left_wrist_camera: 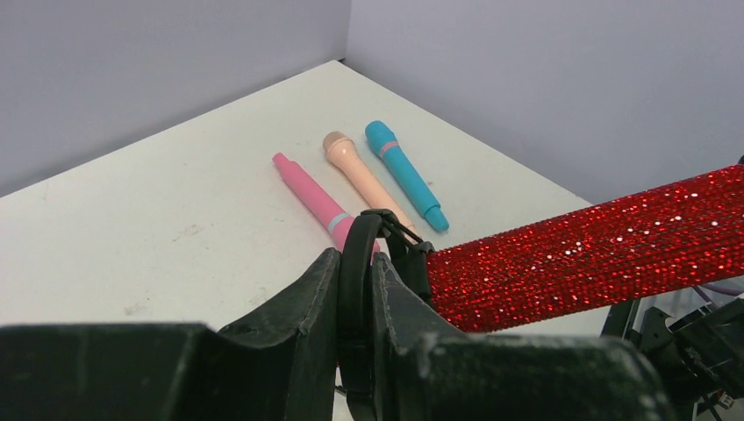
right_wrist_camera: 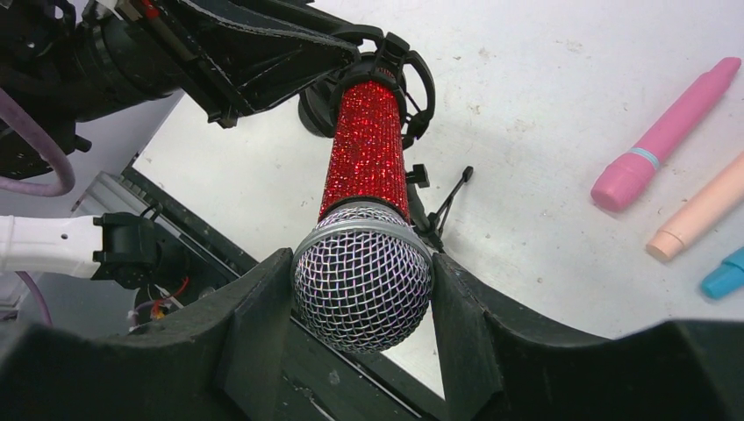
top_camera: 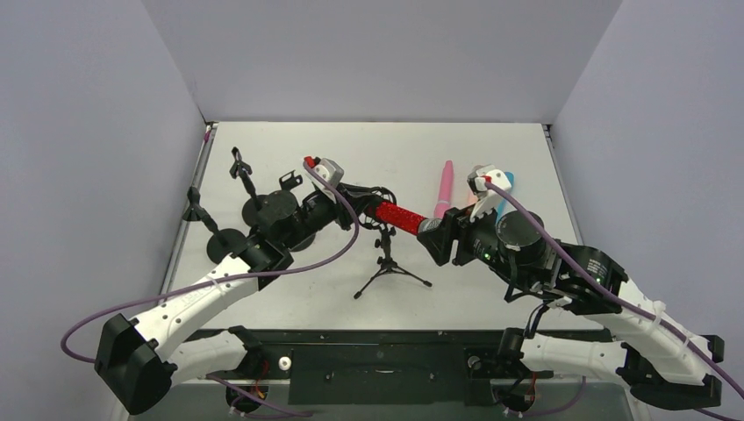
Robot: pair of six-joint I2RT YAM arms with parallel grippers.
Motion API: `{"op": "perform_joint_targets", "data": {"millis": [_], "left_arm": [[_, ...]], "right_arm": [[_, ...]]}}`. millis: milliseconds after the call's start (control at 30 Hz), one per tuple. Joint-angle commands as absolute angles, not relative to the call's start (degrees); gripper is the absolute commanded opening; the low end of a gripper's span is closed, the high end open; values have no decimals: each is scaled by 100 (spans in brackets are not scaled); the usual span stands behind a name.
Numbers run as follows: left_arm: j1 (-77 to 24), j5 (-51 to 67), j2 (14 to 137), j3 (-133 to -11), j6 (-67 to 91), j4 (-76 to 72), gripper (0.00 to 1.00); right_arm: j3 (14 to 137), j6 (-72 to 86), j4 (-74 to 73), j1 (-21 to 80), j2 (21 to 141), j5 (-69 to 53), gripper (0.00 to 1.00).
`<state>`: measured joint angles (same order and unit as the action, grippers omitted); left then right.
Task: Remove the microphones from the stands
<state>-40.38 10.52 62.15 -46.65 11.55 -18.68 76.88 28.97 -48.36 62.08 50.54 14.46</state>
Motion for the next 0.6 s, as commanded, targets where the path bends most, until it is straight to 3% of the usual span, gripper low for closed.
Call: {"op": "perform_joint_targets", "data": {"millis": [0, 567], "left_arm": [[-3784, 73, 6332, -4808, 403, -1627, 0], [-3779, 44, 6358, -5006, 204, -1530, 0]], "right_arm": [[8156, 2841, -4531, 6240, 4496, 1790, 0], [8230, 2889, -4565, 6240, 4341, 2041, 0]]}}
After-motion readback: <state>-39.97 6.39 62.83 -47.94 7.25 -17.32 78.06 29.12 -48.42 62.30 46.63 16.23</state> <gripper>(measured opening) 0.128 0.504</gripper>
